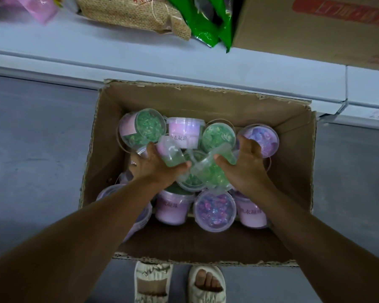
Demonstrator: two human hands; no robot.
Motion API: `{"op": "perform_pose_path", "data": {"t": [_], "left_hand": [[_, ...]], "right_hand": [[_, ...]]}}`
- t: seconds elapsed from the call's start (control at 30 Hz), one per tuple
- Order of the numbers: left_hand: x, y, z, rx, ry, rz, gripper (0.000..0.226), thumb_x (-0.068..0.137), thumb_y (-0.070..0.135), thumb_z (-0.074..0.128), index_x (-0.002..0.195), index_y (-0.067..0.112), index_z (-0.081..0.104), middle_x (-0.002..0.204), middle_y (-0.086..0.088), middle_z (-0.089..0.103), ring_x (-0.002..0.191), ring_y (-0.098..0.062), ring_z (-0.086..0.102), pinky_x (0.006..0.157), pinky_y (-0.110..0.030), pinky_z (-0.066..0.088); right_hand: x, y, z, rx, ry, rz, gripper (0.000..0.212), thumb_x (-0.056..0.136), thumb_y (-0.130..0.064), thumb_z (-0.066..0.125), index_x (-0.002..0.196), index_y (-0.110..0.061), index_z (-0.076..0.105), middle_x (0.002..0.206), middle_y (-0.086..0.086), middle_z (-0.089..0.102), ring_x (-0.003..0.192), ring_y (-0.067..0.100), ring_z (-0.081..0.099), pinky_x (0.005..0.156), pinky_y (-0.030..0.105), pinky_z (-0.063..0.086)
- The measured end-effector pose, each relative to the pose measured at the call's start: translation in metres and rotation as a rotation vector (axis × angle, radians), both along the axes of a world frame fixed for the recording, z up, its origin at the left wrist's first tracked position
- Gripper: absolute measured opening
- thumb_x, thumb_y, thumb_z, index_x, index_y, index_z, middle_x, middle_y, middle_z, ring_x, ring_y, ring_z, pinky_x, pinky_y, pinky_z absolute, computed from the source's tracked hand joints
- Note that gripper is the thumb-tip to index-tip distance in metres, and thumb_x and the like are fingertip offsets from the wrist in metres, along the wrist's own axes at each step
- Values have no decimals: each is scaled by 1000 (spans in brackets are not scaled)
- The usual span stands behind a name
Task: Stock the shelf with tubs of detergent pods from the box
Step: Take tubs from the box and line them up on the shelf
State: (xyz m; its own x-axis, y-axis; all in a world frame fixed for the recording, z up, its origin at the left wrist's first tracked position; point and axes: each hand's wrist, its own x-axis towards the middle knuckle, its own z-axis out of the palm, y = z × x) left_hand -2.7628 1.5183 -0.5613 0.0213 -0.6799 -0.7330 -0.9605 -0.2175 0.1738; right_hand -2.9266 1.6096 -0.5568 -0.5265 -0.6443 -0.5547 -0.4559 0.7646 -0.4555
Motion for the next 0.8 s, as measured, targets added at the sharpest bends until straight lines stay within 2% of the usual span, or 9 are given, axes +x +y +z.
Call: {"op": "perform_pose_path", "data": {"t": [0.07,0.13,0.23,0.4,0.53,0.63,0.7,0.8], "left_hand": [[-2,0,-2,-4,-26,5,98,72,69,60,149,32,9,149,-22,12,135,-42,22,109,-47,26],[1,1,-5,-1,-14,25,91,76,60,62,147,31,14,144,-23,19,130,-43,29,106,-46,31],[7,3,-3,-16,19,121,89,75,49,68,144,19,19,138,-25,30,127,-40,33,100,-42,35],[15,2,10,-123,125,350,77,78,35,71,134,5,26,138,-26,36,125,-41,39,98,-41,36],[27,0,16,-149,178,425,69,78,34,70,126,7,28,136,-24,36,119,-41,43,95,-42,40],[33,0,25,-122,182,437,69,80,37,68,130,10,29,137,-22,31,117,-41,44,87,-40,41],[37,3,31,-116,206,433,68,81,37,66,134,12,31,138,-20,30,116,-38,44,82,-36,37],[41,10,38,-128,252,425,66,82,36,66,136,16,33,137,-18,33,116,-34,44,82,-33,33]], "right_hand": [[5,1,-3,34,-50,-19,83,83,-57,55,148,-23,17,153,13,14,140,31,19,111,48,27],[7,2,-4,47,-91,-82,79,84,-57,52,148,-21,20,152,13,19,140,30,21,111,46,28],[8,4,-2,54,-109,-138,75,88,-57,47,146,-18,22,149,14,23,136,31,26,108,46,31],[22,-9,-3,85,-87,-118,80,87,-64,41,148,-17,19,151,15,23,136,34,29,107,50,32],[31,-23,-7,201,-79,-143,87,84,-63,47,146,-9,18,150,17,24,135,36,30,107,49,32],[33,-15,-5,269,-74,-171,83,85,-61,47,148,-17,15,150,18,20,136,37,25,108,50,28],[34,-2,-2,302,-122,-189,84,84,-66,44,149,-24,11,152,19,16,139,38,17,108,49,23],[36,17,3,282,-259,-222,88,82,-68,46,149,-21,14,151,15,26,139,36,19,108,43,26]]}}
